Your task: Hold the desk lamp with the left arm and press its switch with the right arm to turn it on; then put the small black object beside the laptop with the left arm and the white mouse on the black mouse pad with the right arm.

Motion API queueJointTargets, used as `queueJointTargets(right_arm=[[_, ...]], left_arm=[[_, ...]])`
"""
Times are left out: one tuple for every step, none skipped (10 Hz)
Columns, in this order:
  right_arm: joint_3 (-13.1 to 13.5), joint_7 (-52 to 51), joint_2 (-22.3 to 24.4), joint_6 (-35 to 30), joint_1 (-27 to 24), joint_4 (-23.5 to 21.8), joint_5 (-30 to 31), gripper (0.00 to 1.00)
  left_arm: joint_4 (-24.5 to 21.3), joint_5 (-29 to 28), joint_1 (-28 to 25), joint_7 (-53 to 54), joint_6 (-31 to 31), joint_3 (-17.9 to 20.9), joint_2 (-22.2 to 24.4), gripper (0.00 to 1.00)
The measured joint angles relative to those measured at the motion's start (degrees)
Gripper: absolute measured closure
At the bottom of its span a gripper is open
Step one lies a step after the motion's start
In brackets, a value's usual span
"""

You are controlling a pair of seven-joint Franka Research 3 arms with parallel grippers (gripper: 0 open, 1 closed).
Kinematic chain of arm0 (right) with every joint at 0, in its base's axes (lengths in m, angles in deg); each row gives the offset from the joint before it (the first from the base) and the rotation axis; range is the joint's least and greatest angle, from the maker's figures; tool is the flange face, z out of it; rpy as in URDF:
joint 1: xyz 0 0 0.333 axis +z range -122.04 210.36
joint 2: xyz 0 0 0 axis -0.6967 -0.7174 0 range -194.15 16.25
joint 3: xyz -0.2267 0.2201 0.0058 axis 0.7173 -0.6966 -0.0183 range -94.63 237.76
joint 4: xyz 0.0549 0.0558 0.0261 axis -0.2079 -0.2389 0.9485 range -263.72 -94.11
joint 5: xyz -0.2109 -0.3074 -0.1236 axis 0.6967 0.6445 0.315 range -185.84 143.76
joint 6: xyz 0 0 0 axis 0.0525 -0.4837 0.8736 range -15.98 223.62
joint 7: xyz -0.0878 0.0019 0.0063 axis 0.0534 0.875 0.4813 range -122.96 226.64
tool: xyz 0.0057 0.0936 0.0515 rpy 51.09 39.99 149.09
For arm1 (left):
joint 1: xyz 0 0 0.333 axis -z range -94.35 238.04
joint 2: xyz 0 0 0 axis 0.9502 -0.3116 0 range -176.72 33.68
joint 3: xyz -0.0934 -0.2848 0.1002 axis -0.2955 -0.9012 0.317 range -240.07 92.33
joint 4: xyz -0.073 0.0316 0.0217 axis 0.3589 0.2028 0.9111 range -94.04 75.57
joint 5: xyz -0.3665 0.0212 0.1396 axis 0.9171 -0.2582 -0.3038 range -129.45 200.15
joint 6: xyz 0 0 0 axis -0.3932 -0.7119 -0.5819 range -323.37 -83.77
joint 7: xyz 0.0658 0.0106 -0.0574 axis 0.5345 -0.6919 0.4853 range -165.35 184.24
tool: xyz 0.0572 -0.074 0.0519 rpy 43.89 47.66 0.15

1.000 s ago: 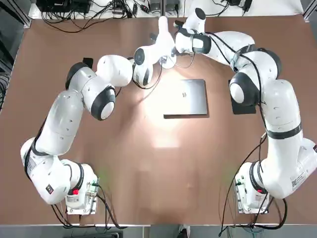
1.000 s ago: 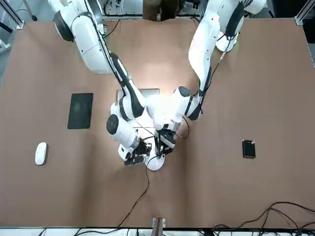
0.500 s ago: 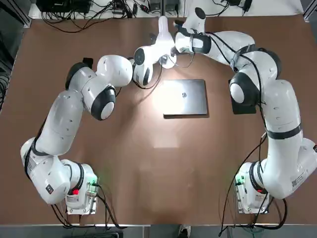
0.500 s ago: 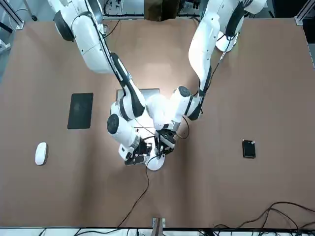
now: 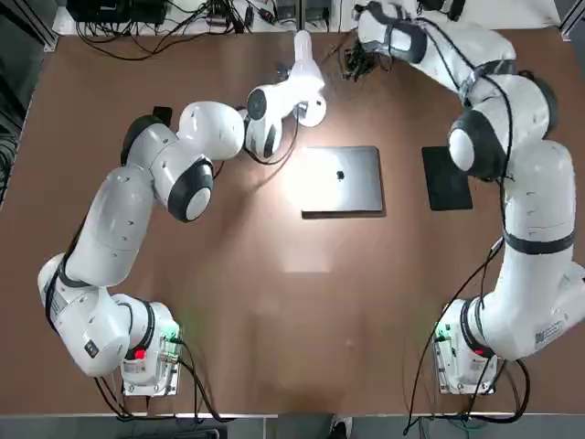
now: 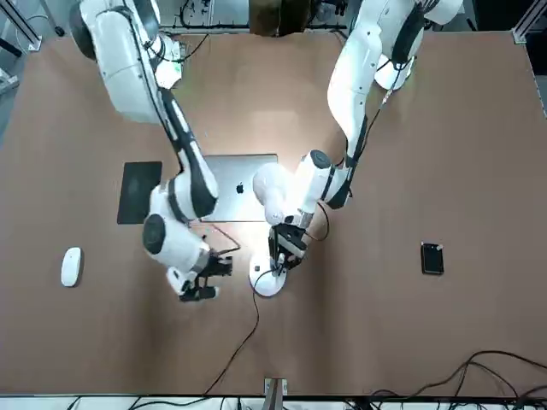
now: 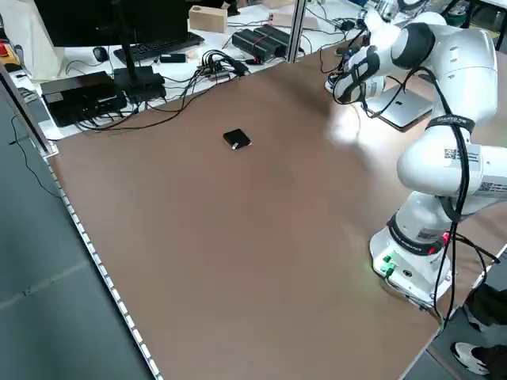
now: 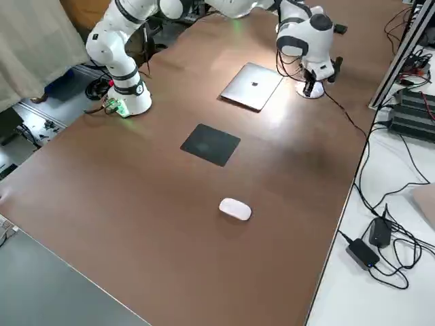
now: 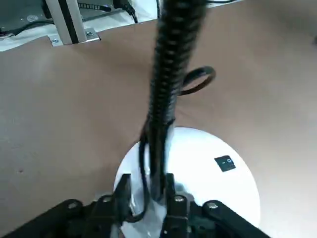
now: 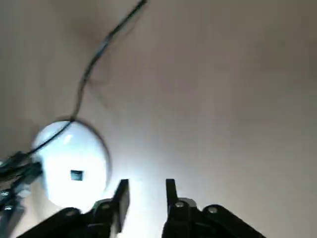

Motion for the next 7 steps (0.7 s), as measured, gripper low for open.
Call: queueJointTargets(right_arm=[[3.0, -0.1, 1.5, -3.5, -0.5, 0.0, 3.9, 0.43], [5.7, -0.1, 2.3, -5.0, -0.8, 0.0, 8.1, 0.26], [7.9, -0.7, 2.6, -5.3, -1.6, 0.0, 10.7, 0.13], [9.4, -3.8, 2.6, -5.3, -3.6, -0.1, 11.5, 0.0], [10.0, -8.9, 2.5, -5.2, -7.4, -0.4, 11.6, 0.0], [10.1, -14.4, 2.5, -4.8, -12.2, -0.6, 11.6, 0.0], [10.0, -19.8, 2.3, -4.0, -17.3, -0.9, 11.5, 0.0]], left_arm=[[-0.2, 0.0, -0.1, 0.0, 0.0, 0.0, 0.0, 0.43], [-0.5, 0.0, 0.0, 0.0, 0.0, 0.0, 0.0, 0.27], [-0.8, 0.0, 0.0, 0.0, 0.0, 0.0, 0.0, 0.13], [-1.3, 0.0, 0.0, -0.1, 0.0, 0.0, 0.2, 0.0], [-2.0, 0.0, 0.0, -0.1, 0.0, -0.1, 0.7, 0.0], [-3.2, 0.0, 0.1, -0.1, 0.0, -0.2, 1.6, 0.0], [-4.3, 0.0, 0.1, -0.1, 0.0, -0.2, 2.6, 0.0]])
